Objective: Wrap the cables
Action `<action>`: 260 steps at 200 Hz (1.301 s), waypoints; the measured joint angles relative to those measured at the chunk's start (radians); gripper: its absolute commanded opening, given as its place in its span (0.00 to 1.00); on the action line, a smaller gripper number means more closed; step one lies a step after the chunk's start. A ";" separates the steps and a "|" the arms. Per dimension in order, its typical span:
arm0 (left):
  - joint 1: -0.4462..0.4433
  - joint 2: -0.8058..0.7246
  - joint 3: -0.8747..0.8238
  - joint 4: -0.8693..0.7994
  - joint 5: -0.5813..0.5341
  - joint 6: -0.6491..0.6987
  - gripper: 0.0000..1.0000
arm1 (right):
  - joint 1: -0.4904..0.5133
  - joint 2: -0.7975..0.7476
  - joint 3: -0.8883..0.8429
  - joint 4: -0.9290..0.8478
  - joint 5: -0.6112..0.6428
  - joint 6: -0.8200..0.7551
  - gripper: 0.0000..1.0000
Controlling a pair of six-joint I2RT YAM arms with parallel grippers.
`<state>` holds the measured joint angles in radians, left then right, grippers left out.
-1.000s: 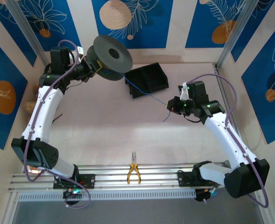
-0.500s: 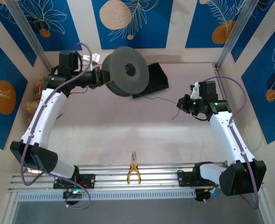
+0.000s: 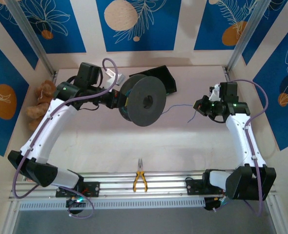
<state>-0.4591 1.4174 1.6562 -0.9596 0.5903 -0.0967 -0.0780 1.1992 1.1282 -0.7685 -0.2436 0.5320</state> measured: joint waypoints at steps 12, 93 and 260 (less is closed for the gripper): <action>-0.013 0.000 0.000 -0.016 -0.037 0.023 0.00 | -0.006 0.010 0.017 -0.006 -0.013 0.000 0.00; -0.110 0.039 0.000 -0.051 -0.228 0.097 0.00 | -0.008 0.108 0.239 -0.026 -0.116 0.031 0.00; -0.220 0.222 0.108 -0.056 -0.515 0.068 0.00 | 0.264 0.220 0.557 -0.058 -0.150 0.153 0.00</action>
<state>-0.6796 1.6390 1.7641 -1.0153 0.0757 -0.0284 0.1860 1.4189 1.6855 -0.8265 -0.3935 0.6846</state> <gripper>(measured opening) 0.076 0.051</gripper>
